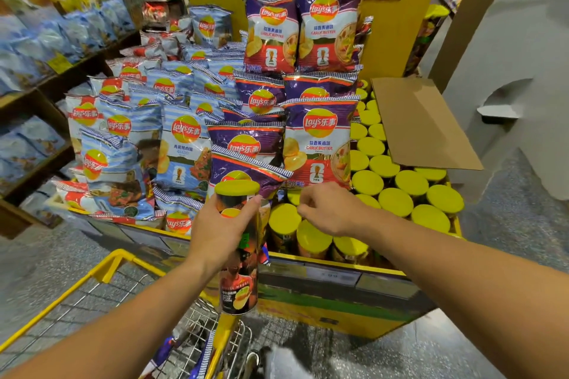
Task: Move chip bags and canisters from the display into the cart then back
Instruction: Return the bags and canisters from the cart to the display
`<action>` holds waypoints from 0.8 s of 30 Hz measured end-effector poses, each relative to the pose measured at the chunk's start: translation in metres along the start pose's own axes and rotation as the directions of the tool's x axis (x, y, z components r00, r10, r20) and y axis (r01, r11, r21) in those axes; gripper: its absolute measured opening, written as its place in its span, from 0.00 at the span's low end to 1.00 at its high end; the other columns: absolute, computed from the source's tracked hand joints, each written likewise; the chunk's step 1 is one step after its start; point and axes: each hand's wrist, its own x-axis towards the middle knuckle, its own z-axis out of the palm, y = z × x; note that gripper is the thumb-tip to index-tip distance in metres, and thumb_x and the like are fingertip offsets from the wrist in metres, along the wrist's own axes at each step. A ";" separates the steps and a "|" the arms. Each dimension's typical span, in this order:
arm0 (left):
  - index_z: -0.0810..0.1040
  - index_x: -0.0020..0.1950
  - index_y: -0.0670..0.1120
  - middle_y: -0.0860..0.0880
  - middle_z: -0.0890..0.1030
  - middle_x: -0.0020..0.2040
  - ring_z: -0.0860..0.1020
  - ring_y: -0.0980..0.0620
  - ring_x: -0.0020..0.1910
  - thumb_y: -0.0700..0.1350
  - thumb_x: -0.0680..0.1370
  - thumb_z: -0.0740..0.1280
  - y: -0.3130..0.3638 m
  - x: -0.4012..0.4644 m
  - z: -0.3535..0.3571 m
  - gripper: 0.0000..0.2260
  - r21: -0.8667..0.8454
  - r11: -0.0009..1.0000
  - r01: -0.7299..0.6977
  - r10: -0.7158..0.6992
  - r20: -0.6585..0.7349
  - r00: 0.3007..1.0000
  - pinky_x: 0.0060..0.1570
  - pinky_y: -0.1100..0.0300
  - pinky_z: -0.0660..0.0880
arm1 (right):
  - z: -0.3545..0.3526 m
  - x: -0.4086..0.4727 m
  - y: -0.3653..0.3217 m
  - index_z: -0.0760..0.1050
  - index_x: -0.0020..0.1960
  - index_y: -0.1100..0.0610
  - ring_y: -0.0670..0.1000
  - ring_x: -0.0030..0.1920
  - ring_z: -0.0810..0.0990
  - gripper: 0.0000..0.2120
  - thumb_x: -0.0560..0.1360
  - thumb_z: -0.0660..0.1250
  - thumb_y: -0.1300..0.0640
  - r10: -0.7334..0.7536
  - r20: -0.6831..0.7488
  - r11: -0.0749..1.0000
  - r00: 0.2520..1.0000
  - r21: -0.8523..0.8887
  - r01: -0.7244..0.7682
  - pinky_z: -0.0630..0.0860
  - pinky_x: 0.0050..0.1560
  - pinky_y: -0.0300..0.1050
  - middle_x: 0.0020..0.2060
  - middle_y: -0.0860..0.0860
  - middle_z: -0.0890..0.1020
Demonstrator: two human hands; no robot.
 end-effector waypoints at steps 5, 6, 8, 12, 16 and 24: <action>0.80 0.54 0.56 0.58 0.83 0.49 0.80 0.62 0.50 0.62 0.71 0.72 0.034 -0.004 0.019 0.16 -0.045 0.996 -0.076 0.078 0.032 0.996 0.48 0.62 0.75 | -0.026 -0.017 -0.004 0.71 0.65 0.48 0.48 0.51 0.78 0.28 0.69 0.76 0.43 -0.005 0.106 0.886 0.994 0.462 -0.045 0.77 0.52 0.44 0.54 0.47 0.78; 0.80 0.53 0.55 0.59 0.83 0.47 0.80 0.63 0.48 0.60 0.73 0.71 0.043 -0.004 0.025 0.14 -0.040 0.995 -0.089 0.091 0.053 0.994 0.46 0.66 0.75 | -0.032 -0.020 -0.003 0.69 0.68 0.46 0.47 0.54 0.79 0.36 0.65 0.78 0.40 -0.001 0.123 0.855 0.992 0.515 -0.063 0.77 0.55 0.45 0.56 0.46 0.77; 0.81 0.51 0.55 0.60 0.83 0.45 0.80 0.65 0.46 0.57 0.74 0.71 0.064 -0.003 0.043 0.09 -0.055 0.990 -0.131 0.135 0.084 0.987 0.41 0.70 0.72 | -0.045 -0.027 0.007 0.66 0.70 0.44 0.48 0.57 0.79 0.45 0.58 0.80 0.36 0.014 0.128 0.826 0.992 0.557 -0.083 0.78 0.60 0.49 0.57 0.47 0.78; 0.79 0.52 0.57 0.61 0.82 0.47 0.79 0.69 0.45 0.55 0.74 0.72 0.099 0.001 0.072 0.09 -0.104 0.975 -0.196 0.206 0.098 0.974 0.42 0.73 0.72 | -0.064 -0.039 0.025 0.67 0.71 0.48 0.47 0.60 0.79 0.45 0.59 0.82 0.40 0.014 0.165 0.807 0.986 0.581 -0.109 0.76 0.65 0.49 0.57 0.46 0.81; 0.79 0.56 0.56 0.57 0.83 0.50 0.80 0.61 0.49 0.63 0.71 0.72 0.133 0.017 0.100 0.19 -0.133 0.958 -0.256 0.271 0.113 0.956 0.53 0.58 0.77 | -0.089 -0.046 0.044 0.71 0.66 0.48 0.45 0.59 0.80 0.35 0.64 0.82 0.49 -0.019 0.136 0.793 0.991 0.606 -0.068 0.76 0.65 0.47 0.57 0.44 0.82; 0.74 0.60 0.56 0.58 0.82 0.51 0.80 0.61 0.52 0.67 0.70 0.70 0.194 0.073 0.163 0.24 -0.268 0.922 -0.278 0.355 0.307 0.883 0.54 0.57 0.77 | -0.133 -0.022 0.104 0.77 0.59 0.53 0.44 0.51 0.83 0.24 0.66 0.81 0.58 0.111 0.015 0.766 0.994 0.636 -0.096 0.79 0.55 0.40 0.49 0.45 0.86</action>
